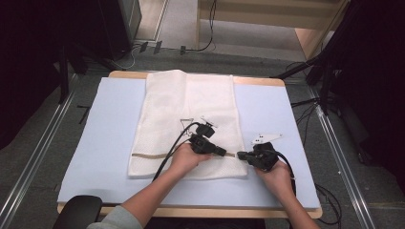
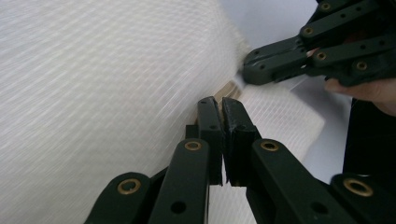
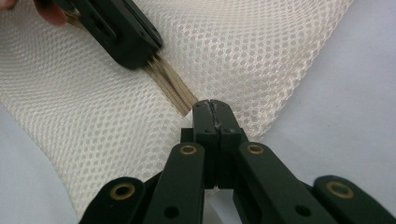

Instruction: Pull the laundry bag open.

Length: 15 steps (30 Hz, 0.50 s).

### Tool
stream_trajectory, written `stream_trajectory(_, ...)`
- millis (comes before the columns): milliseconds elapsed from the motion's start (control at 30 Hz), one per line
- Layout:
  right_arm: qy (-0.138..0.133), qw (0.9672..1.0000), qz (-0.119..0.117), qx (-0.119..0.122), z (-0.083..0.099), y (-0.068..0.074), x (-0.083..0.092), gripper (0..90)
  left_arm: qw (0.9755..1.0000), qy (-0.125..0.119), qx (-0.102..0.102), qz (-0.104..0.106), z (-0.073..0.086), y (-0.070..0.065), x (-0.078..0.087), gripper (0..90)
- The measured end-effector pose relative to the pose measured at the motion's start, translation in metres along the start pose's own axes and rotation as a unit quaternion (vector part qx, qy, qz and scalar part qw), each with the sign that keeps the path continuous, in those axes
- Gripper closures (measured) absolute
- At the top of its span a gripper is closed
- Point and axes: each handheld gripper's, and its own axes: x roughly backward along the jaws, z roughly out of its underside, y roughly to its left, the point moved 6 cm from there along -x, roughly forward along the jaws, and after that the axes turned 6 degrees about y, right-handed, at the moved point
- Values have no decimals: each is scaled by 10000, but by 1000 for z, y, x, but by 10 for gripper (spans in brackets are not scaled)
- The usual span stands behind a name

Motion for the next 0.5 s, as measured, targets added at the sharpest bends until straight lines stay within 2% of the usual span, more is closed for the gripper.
stream_trajectory(100,-1,10000,45,62,-1,1,0,900,10000,20,40,2,5,3,6,887)
stream_trajectory(133,15,10000,49,82,-1,1,0,900,10000,26,-54,-25,7,3,9,887)
stream_trajectory(233,-12,9999,57,119,-1,1,0,900,9999,36,-109,-55,9,2,11,886)
stream_trajectory(433,-76,10000,-35,7,1,0,0,900,9999,44,-116,-78,17,5,25,886)
stream_trajectory(500,-75,10000,-35,11,1,0,0,900,9997,46,-184,-129,19,5,30,886)
